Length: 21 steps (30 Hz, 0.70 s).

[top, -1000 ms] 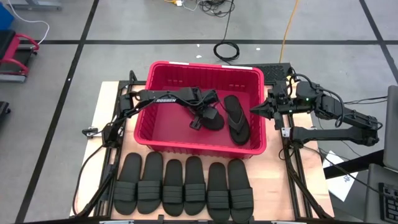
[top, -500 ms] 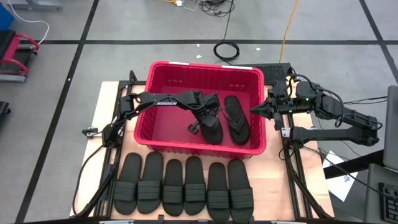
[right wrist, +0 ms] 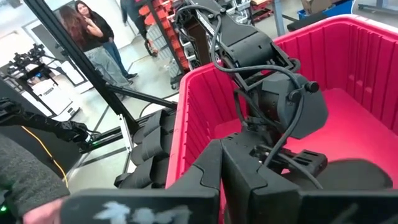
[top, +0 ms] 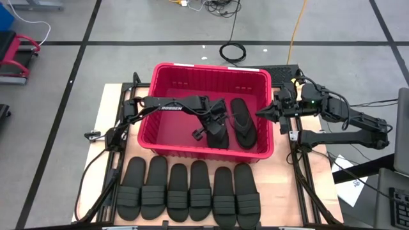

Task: Pick and place slides into bin
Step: Put the black slipper into the red bin

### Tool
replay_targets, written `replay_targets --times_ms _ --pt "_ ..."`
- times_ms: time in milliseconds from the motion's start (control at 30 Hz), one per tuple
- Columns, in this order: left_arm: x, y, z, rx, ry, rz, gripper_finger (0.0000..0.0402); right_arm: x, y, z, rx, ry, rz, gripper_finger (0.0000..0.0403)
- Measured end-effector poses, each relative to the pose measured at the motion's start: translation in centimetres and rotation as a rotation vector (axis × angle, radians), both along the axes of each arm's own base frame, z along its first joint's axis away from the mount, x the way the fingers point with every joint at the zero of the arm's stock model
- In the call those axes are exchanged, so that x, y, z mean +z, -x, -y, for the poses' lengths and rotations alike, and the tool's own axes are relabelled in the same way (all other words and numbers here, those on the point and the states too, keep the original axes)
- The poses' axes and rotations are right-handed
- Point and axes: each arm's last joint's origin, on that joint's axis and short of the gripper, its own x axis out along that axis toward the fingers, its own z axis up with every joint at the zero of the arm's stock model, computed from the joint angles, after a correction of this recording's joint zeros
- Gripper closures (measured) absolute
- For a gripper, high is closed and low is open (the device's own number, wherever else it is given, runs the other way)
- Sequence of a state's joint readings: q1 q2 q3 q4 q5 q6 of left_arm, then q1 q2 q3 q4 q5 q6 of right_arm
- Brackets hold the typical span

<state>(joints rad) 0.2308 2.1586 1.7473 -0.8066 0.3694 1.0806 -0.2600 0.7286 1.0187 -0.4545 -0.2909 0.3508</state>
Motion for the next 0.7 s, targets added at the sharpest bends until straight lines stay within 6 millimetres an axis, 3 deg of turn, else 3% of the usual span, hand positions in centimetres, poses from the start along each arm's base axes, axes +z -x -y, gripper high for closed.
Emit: replay_targets --times_ms 167,533,700 --pt "0.0 -0.2 -0.1 0.044 -0.016 0.001 0.0367 -0.1 -0.2 0.0 0.0 -0.002 -0.006 0.0403" --pt "0.3 -0.5 -0.4 0.156 -0.05 0.007 0.0228 -0.1 -0.2 0.0 0.002 -0.003 -0.006 0.0403" --pt "3.1 -1.4 -1.0 0.281 -0.14 0.05 0.0183 -0.2 -0.2 0.0 0.003 0.012 -0.014 0.0391"
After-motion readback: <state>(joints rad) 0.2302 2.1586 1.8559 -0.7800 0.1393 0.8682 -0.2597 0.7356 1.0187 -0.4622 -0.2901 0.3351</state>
